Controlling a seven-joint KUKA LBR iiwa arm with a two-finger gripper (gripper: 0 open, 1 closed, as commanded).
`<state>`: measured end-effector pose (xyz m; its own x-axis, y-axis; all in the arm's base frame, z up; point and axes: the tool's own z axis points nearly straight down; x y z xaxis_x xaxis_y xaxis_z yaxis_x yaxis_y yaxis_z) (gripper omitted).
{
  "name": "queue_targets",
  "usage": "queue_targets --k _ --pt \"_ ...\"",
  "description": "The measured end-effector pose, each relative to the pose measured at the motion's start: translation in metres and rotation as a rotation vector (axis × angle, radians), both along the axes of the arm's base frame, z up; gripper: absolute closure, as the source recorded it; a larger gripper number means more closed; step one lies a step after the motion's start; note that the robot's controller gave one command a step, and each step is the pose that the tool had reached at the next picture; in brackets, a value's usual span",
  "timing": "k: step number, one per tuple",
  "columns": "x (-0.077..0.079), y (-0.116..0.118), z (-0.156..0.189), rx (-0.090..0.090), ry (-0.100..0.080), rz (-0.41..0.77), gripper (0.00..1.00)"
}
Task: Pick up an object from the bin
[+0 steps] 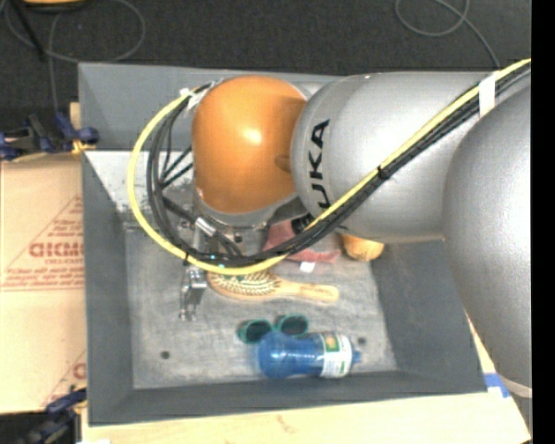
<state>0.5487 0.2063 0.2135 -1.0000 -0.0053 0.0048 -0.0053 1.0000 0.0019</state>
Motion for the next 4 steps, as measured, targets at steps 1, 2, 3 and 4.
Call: queue_targets --k 1,2,3,4 --pt "0.002 -0.001 0.004 0.002 -0.007 -0.004 0.0" --pt "0.014 -0.065 -0.07 -0.002 -0.013 0.061 0.0" --pt "0.089 -0.04 -0.054 -0.003 -0.01 0.238 0.0" --pt "0.062 -0.104 -0.07 -0.003 -0.01 0.305 0.0"
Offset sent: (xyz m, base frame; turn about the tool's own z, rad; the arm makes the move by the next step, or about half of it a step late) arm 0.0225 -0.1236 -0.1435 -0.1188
